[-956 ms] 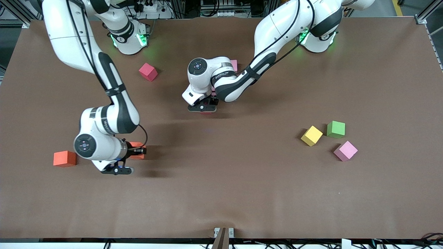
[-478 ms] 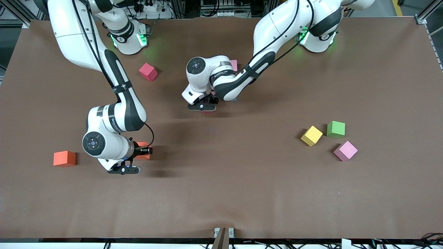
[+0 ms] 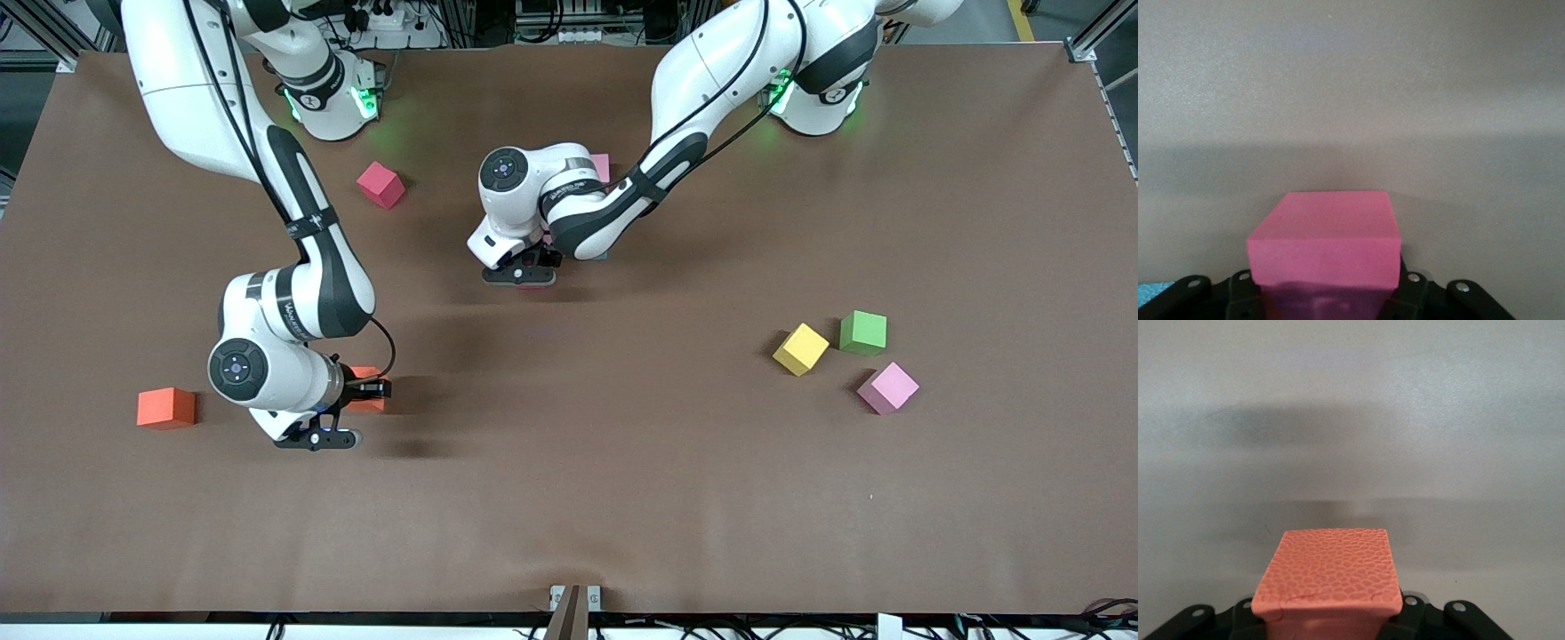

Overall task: Form number 2 with 11 blocks
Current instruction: 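Lower hot pink onto the figure while the right gripper grasps orange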

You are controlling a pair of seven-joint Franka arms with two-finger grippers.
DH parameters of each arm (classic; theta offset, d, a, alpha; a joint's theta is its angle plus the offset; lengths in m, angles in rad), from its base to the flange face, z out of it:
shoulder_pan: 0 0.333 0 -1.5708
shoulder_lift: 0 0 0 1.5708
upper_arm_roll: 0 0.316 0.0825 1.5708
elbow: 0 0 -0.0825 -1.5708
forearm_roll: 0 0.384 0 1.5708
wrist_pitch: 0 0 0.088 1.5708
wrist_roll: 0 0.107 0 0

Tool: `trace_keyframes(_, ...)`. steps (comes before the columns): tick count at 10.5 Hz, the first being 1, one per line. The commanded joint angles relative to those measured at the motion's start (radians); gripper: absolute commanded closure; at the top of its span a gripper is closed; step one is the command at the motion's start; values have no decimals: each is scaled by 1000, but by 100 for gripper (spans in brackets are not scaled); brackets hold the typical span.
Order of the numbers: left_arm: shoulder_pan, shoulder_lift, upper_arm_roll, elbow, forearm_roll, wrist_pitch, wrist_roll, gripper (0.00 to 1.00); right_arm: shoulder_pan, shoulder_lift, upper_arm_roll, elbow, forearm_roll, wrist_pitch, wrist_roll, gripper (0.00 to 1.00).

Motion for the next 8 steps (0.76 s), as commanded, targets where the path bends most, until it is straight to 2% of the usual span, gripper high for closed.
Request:
trace_keyframes(1, -13, 0, 9, 4, -28, -12, 6, 59, 32, -17, 2, 4, -5, -20, 18, 100)
trace_keyframes(8, -19, 3, 8, 7, -28, 23, 7, 58, 86, -32, 2, -17, -5, -22, 23, 100)
